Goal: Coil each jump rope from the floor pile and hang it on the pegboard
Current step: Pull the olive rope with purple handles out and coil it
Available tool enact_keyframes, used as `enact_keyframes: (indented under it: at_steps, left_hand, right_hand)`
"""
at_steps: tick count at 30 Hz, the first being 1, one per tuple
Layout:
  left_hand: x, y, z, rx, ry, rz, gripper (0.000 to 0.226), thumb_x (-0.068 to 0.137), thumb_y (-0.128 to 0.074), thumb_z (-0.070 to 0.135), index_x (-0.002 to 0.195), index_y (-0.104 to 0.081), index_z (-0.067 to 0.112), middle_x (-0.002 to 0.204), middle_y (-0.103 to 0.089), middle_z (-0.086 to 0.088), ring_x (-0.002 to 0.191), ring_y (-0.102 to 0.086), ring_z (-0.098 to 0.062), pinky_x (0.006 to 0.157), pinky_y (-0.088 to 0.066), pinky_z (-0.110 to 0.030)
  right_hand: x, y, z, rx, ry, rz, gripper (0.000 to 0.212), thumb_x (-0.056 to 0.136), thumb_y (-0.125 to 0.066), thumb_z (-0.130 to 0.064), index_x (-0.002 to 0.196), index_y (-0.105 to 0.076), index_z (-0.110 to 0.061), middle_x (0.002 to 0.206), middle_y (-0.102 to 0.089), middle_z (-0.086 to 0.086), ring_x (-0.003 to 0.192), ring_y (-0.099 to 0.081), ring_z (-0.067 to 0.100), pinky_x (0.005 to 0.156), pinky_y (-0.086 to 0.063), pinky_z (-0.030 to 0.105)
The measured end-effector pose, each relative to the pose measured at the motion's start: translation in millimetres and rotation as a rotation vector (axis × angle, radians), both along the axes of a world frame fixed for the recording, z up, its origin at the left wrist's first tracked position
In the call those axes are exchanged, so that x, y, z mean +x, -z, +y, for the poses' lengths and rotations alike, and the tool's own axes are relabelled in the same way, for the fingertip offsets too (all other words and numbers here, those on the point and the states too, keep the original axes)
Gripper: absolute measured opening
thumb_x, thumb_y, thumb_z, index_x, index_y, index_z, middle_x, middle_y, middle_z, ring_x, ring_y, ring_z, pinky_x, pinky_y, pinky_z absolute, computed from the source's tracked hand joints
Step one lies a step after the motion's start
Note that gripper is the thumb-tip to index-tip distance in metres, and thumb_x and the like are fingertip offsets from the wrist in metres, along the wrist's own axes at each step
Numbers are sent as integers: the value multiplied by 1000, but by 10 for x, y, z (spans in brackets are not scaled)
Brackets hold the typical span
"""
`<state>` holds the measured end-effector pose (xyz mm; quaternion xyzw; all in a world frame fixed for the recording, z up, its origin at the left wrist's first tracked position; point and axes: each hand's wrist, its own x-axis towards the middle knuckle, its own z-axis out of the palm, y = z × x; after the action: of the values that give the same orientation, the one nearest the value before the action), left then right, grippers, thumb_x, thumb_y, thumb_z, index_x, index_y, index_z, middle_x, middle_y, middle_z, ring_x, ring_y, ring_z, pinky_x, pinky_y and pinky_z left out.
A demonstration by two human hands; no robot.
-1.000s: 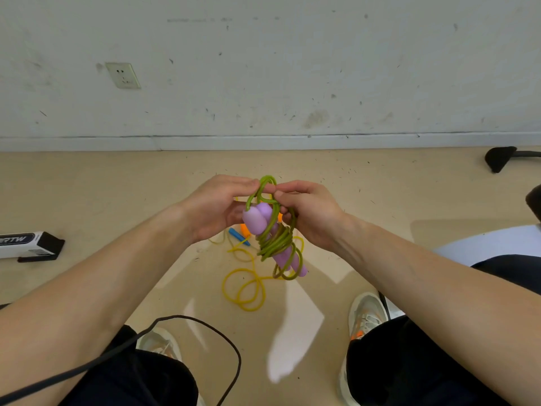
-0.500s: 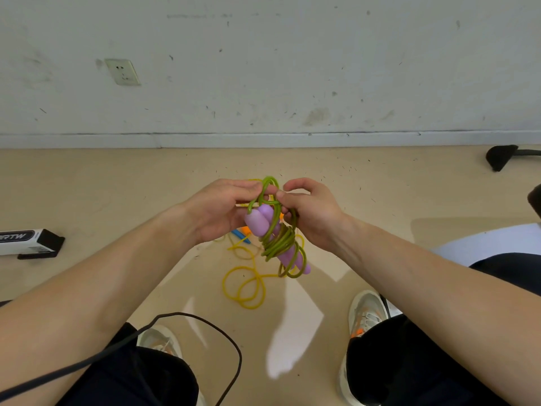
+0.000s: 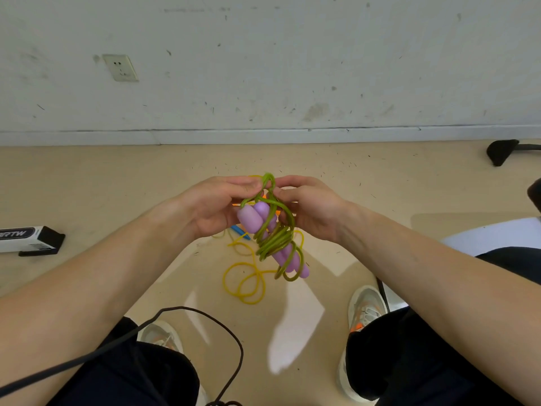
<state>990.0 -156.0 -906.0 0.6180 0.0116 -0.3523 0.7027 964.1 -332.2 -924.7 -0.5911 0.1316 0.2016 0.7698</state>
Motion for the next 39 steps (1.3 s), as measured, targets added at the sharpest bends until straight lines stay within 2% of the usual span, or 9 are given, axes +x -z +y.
enact_keyframes:
  at_steps: [3,5,10,18,23,27,31,35,39]
  left_hand:
    - [19,10,2,2,-79,31,17,89,-62,7,102,-74,9,92,-74,-2,77,-71,-13,68,-60,-25]
    - [40,11,15,7,-105,58,35,79,-69,10,113,-69,8,98,-72,-4,81,-70,-14,72,-60,-25]
    - [12,-44,24,31,-43,69,32,74,-69,7,105,-62,14,77,-71,-1,66,-67,-13,62,-57,-24]
    - [27,-64,6,59,-85,-3,21,95,-55,-3,108,-59,13,86,-70,-6,64,-67,-17,55,-57,-26]
    - [12,-70,-27,25,-70,-45,20,99,-48,-3,103,-57,14,85,-68,-6,65,-66,-16,58,-56,-24]
    - [20,-42,-73,45,-165,-88,20,100,-43,-3,103,-56,13,90,-63,-10,72,-64,-19,65,-55,-28]
    - [64,-9,-97,154,-302,-174,26,99,-40,-5,97,-57,14,83,-61,-6,55,-63,-13,62,-53,-27]
    - [136,-10,-79,173,-381,-188,26,99,-42,-4,95,-58,15,81,-63,-4,53,-65,-12,59,-53,-25]
    - [221,8,11,113,-464,-123,23,97,-41,-4,96,-57,12,95,-60,-12,63,-67,-19,54,-55,-28]
  right_hand:
    - [2,-1,5,20,16,8,14,94,-57,2,95,-61,-11,83,-60,9,69,-55,18,53,-47,25]
    - [5,-3,8,33,17,8,13,94,-58,1,99,-59,-12,83,-60,8,70,-55,19,53,-48,25]
    - [-1,22,14,-11,-5,-27,16,92,-59,2,90,-58,-14,78,-59,8,67,-56,18,54,-51,24]
    - [22,25,-11,-96,-37,-85,14,89,-67,-2,87,-58,-13,81,-61,7,74,-60,20,64,-55,28]
    - [-5,6,-10,-147,-86,-52,10,91,-65,-13,95,-60,-20,80,-64,-2,70,-61,13,71,-48,33]
    - [-22,-8,-9,-61,-102,11,18,90,-56,-13,105,-59,-23,86,-64,-2,77,-59,16,79,-44,39]
    - [-41,-46,-9,27,-106,14,26,90,-50,-17,105,-68,-26,93,-65,-1,83,-57,19,82,-45,39]
    - [-50,-35,-2,185,-29,59,32,93,-52,-21,121,-65,-12,113,-59,11,95,-61,26,101,-47,46]
    - [-84,-46,5,222,11,62,22,92,-51,-24,108,-62,-12,104,-57,10,79,-64,24,74,-49,36]
